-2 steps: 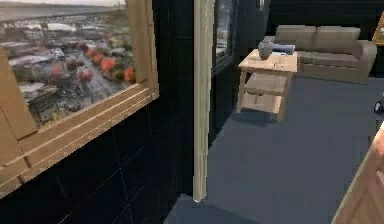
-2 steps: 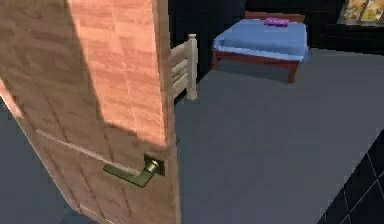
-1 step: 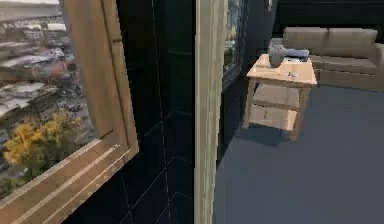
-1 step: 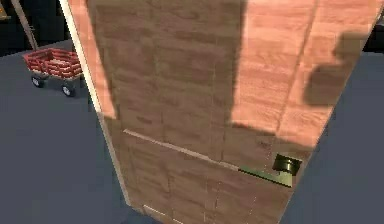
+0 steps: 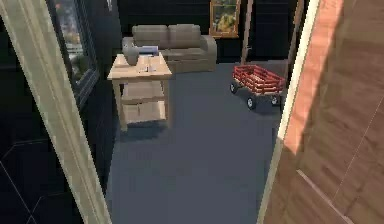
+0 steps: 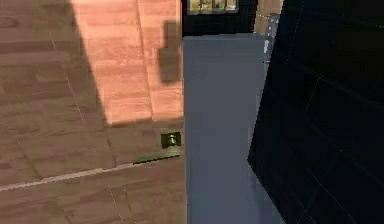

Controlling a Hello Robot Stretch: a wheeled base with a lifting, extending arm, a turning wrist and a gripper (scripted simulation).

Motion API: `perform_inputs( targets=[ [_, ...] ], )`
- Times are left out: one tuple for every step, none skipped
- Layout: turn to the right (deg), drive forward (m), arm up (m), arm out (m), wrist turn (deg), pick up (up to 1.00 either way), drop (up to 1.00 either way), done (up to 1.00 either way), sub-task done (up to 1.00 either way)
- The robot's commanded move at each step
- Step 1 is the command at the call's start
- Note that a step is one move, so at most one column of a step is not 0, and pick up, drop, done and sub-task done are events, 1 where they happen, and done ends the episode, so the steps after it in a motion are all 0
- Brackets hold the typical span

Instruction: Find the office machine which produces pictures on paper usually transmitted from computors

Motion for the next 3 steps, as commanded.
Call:
perform_inputs(
  targets=[
    [0.0,1.00,0.00,0.00,0.0,0.00,0.00,0.00,0.00],
    [3.0,0.00,0.00,0.00,0.0,0.00,0.00,0.00,0.00],
    [0.0,1.00,0.00,0.00,0.0,0.00,0.00,0.00,0.00]
  ],
)
